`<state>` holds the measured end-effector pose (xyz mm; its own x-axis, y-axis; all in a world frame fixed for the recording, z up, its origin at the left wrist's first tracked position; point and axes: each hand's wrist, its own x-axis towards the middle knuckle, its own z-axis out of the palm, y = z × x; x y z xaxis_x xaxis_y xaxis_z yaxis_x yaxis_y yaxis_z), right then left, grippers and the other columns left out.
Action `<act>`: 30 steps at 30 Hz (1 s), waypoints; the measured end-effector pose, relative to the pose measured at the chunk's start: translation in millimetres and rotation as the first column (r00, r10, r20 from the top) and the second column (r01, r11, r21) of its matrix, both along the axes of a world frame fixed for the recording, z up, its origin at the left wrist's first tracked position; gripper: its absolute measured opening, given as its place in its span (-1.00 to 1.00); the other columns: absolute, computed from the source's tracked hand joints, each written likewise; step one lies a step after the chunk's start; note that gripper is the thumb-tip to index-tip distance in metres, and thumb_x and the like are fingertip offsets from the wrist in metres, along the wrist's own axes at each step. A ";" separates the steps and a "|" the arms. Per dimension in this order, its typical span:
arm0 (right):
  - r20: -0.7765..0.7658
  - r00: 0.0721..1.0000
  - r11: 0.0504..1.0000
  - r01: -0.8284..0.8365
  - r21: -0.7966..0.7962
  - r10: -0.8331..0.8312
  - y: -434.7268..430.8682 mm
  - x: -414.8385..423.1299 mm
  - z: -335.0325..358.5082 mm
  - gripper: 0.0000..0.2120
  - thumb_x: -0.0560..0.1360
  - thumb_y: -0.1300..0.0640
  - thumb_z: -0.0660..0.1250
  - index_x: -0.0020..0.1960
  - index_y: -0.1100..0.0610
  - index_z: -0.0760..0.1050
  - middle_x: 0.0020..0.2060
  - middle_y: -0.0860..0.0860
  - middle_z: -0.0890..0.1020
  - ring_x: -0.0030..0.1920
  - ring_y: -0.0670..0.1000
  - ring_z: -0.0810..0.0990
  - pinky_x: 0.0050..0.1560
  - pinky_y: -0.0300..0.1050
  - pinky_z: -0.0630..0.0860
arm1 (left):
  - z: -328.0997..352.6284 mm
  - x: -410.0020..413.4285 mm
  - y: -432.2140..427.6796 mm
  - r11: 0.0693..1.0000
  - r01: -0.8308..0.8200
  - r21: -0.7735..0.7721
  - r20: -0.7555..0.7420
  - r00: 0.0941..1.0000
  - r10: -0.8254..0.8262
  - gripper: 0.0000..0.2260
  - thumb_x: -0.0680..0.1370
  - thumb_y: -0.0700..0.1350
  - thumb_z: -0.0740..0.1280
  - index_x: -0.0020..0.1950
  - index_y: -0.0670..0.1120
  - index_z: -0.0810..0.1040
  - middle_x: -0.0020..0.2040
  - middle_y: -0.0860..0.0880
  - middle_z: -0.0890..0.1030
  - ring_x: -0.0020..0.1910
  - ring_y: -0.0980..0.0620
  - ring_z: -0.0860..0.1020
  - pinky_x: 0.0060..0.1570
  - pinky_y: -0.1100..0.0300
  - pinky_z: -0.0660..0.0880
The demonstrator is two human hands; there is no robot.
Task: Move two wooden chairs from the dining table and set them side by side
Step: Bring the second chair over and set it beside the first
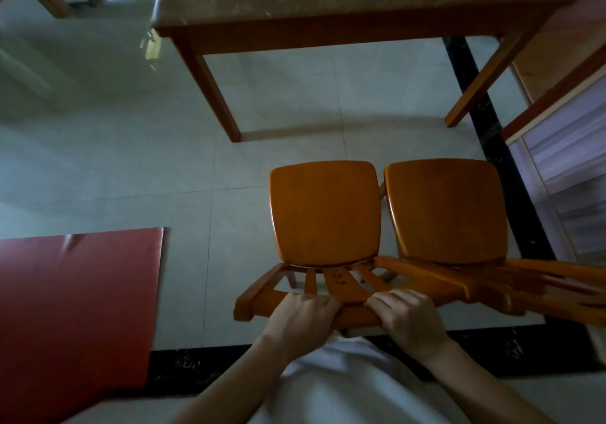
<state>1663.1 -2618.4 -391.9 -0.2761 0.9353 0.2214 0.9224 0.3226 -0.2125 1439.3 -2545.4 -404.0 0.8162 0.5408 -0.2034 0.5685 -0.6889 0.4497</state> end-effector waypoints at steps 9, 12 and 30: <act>0.038 0.999 0.998 0.034 -0.060 -0.032 36.5 12.1 -4.0 -0.83 0.39 0.10 0.63 -0.13 0.16 0.70 -0.27 0.08 0.74 -0.32 0.12 0.73 -0.36 -0.02 0.66 | 16.0 14.9 45.1 0.999 -0.015 0.041 0.002 1.000 0.015 -0.86 0.63 0.00 0.37 0.15 0.01 0.64 0.04 0.03 0.73 -0.09 0.02 0.70 0.00 0.09 0.64; 0.027 0.999 0.995 0.041 -0.093 -0.039 41.7 17.5 -1.2 -0.85 0.41 0.13 0.61 -0.11 0.16 0.69 -0.25 0.10 0.74 -0.30 0.15 0.73 -0.33 0.01 0.65 | 13.7 18.7 47.2 0.996 -0.029 0.090 0.050 0.998 0.025 -0.87 0.63 -0.02 0.37 0.11 -0.01 0.67 0.00 0.03 0.74 -0.13 0.01 0.71 -0.07 0.13 0.62; -0.116 0.991 0.837 -0.009 -0.548 -0.065 42.3 21.1 22.7 -0.16 0.36 -0.55 0.24 0.48 -0.08 0.41 0.45 -0.03 0.51 0.38 0.05 0.52 0.31 0.10 0.48 | 21.9 11.0 57.6 0.979 -0.005 -0.204 0.082 0.996 0.022 -0.45 0.54 0.39 0.35 0.46 0.19 0.44 0.30 0.08 0.65 0.18 0.08 0.65 0.13 0.21 0.55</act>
<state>1684.2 -2576.2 -369.2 -0.2531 0.9207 -0.2970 0.8832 0.0947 -0.4593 1450.3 -2487.9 -382.2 0.8278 0.5060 -0.2423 0.5319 -0.5704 0.6259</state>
